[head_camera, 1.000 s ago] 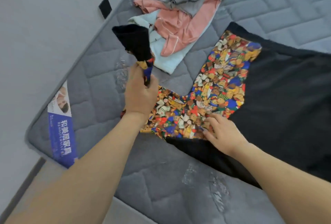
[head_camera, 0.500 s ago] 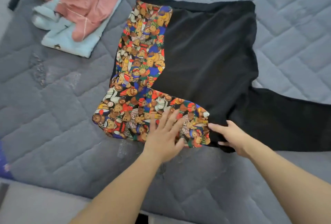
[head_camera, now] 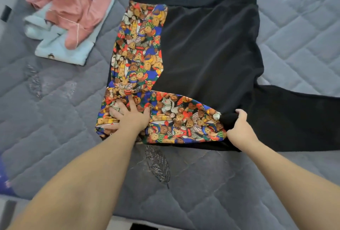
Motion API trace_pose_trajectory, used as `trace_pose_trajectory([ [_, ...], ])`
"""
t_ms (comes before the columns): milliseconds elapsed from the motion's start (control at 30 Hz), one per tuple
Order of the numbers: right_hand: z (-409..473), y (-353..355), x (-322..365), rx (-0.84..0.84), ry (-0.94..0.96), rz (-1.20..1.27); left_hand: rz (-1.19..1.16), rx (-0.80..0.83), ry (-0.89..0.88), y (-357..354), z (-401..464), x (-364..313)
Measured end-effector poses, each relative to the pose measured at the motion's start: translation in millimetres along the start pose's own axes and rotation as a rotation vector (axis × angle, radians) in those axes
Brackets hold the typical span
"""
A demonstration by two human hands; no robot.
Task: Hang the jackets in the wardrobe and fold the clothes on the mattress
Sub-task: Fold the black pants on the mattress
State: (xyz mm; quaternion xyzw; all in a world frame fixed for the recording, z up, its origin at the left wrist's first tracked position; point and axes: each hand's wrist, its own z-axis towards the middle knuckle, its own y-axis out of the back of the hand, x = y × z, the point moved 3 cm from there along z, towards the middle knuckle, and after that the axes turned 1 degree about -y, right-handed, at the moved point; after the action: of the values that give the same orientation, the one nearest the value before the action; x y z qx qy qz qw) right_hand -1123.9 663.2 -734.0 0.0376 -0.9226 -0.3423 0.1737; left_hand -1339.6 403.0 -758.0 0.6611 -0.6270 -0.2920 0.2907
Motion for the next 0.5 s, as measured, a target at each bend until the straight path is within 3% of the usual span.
trace_pose_trajectory([
  [67,-5,7,-5,-0.109,0.085,0.070,0.069,-0.189,-0.245,5,-15,-24],
  [133,-9,21,-12,-0.281,0.088,0.154,0.181,-0.204,-0.585,-7,-40,-50],
  [233,0,51,-40,-0.451,-0.202,0.406,0.260,-0.091,-0.779,-45,-81,-89],
  [333,16,82,-91,-0.429,-0.561,0.693,0.304,-0.122,-1.077,-81,-124,-135],
  [400,32,100,-130,-0.374,-0.703,0.989,0.440,-0.070,-1.066,-104,-131,-160],
  [500,107,118,-232,-0.337,-0.667,1.248,0.525,0.026,-0.782,-125,-131,-196],
])
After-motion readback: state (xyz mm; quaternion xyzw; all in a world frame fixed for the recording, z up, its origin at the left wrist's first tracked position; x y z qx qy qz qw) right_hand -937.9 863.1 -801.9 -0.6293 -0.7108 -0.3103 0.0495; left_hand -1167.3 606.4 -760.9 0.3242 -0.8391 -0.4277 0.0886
